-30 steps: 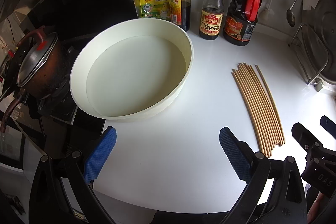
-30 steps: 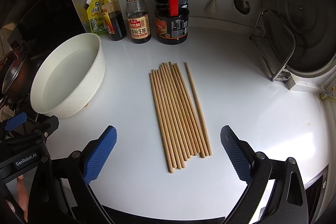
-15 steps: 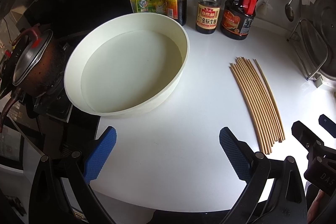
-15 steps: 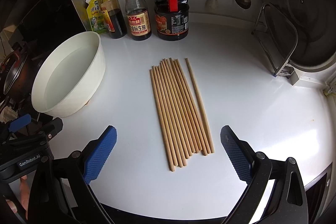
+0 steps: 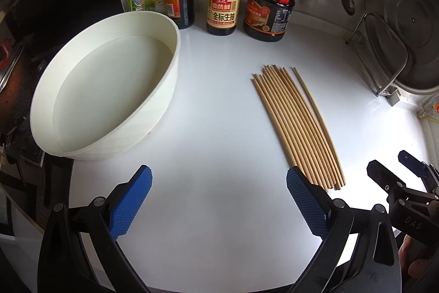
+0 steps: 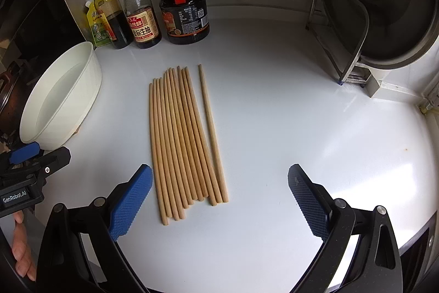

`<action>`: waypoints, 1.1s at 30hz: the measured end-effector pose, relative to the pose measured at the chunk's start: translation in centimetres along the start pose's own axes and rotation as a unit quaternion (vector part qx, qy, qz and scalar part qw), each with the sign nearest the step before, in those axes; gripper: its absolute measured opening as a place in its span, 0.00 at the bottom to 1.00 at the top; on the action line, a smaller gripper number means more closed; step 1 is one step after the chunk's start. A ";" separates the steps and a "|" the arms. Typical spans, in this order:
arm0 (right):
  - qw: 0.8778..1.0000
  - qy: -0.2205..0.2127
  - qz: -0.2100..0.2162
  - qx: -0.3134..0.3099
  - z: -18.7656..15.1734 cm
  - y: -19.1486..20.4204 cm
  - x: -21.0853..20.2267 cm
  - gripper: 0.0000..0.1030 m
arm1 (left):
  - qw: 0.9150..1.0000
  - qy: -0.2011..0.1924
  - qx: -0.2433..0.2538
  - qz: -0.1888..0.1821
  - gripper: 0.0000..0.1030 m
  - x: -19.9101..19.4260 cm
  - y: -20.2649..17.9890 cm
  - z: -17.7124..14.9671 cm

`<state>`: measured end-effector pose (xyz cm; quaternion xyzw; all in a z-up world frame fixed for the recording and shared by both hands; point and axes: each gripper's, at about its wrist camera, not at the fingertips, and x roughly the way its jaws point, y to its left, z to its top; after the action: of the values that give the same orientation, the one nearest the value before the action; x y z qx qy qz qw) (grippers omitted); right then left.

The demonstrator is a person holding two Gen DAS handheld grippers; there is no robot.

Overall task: Organize utensils
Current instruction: 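Lower the left tool onto one wooden chopstick and close it while the right tool grasps another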

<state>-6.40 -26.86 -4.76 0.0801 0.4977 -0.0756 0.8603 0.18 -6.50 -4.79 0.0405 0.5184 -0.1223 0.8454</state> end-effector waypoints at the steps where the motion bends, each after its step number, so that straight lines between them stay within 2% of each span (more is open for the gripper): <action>1: 1.000 -0.003 0.000 -0.002 -0.1 -0.5 0.5 0.92 | 1.000 0.001 0.000 -0.005 0.94 0.5 -0.5 0.0; 4: 1.000 -0.003 -0.005 0.000 0.3 -2.3 2.3 0.92 | 1.000 0.001 0.007 -0.011 0.94 1.8 -1.9 0.2; 7: 1.000 0.002 0.008 0.000 0.6 -3.2 4.1 0.92 | 1.000 0.000 0.011 -0.010 0.94 3.3 -3.1 0.2; 11: 1.000 -0.003 -0.001 -0.017 1.2 -3.2 6.2 0.92 | 1.000 0.004 0.000 0.002 0.94 5.4 -3.8 -0.1; 18: 0.999 0.014 -0.001 -0.043 2.0 -2.8 9.6 0.92 | 0.999 0.019 -0.029 0.018 0.94 8.1 -3.5 -0.1; 28: 0.998 0.014 0.001 -0.067 2.5 -2.5 11.4 0.92 | 0.998 0.021 -0.060 0.005 0.94 9.5 -3.2 -0.8; 33: 0.996 0.014 -0.005 -0.084 2.6 -2.2 11.9 0.92 | 0.998 0.015 -0.052 0.015 0.94 9.8 -3.7 -0.8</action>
<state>1.22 -30.21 -13.96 0.0058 0.5145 -0.0365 0.8567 2.79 -11.55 -13.58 0.0057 0.5364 -0.0819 0.8400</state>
